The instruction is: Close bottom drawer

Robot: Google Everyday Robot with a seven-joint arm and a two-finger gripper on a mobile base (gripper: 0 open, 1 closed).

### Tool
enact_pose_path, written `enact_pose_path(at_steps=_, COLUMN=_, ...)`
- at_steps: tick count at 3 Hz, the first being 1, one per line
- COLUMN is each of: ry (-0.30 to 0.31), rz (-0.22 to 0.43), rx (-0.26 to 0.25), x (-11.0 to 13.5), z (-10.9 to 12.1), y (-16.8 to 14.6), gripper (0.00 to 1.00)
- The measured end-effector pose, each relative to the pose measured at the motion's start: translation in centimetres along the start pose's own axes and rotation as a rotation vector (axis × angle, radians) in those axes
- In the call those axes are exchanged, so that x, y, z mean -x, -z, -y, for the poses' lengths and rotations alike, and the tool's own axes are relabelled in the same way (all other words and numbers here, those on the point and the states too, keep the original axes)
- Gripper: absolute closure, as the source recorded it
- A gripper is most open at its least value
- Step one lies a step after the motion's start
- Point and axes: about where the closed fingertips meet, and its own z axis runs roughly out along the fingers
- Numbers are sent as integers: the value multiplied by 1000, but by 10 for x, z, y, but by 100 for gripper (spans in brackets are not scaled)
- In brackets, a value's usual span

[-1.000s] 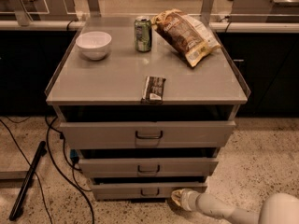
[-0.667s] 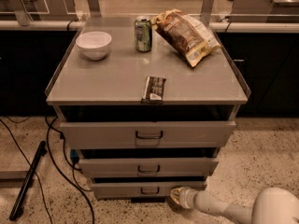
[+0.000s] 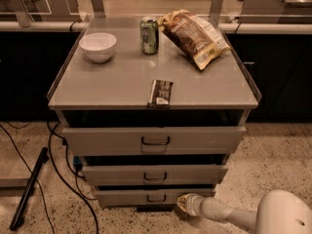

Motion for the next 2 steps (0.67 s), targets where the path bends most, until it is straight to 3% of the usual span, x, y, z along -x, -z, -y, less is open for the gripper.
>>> enact_pose_path(at_steps=1, ry=0, rz=0, rx=0, x=0, z=0, y=0, gripper=100)
enact_pose_path(at_steps=2, ry=-57, rz=37, rx=79, x=-6, z=-20, y=28, gripper=100)
